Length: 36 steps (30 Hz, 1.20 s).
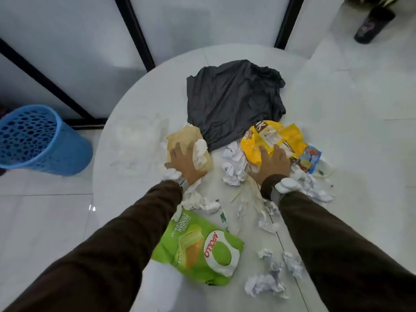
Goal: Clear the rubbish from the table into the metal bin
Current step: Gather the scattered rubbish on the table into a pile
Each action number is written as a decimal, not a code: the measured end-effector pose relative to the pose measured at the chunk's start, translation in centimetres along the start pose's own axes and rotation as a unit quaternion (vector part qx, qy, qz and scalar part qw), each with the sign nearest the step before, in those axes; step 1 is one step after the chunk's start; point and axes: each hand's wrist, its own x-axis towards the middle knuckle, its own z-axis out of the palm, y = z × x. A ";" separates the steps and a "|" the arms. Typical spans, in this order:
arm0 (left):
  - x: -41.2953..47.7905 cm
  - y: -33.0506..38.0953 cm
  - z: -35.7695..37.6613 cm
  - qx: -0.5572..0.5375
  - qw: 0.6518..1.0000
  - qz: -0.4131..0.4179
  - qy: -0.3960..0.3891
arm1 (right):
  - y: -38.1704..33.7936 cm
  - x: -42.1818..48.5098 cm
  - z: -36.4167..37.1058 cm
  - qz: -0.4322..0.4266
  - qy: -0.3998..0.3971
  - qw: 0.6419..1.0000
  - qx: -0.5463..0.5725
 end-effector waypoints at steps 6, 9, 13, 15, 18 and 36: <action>2.1 -0.2 2.2 0.067 0.993 0.053 -0.078 | 0.1 3.2 0.8 0.024 -0.050 0.998 -0.043; 2.5 -0.9 3.2 0.080 0.989 0.066 -0.104 | 0.4 4.2 1.5 0.029 -0.081 0.996 -0.031; 2.3 -1.0 2.7 0.081 0.987 0.082 -0.108 | 0.6 3.9 1.4 0.024 -0.093 0.995 -0.034; 2.1 -1.0 2.5 0.070 0.988 0.078 -0.111 | 0.8 3.3 1.4 0.014 -0.081 0.996 -0.036; 2.0 -1.1 2.2 0.022 0.994 0.073 -0.082 | 1.1 2.6 0.9 -0.012 -0.058 0.998 -0.036; -14.1 -1.4 -1.7 -0.132 0.966 0.210 0.067 | 6.5 -14.7 -1.5 -0.219 0.165 0.962 -0.014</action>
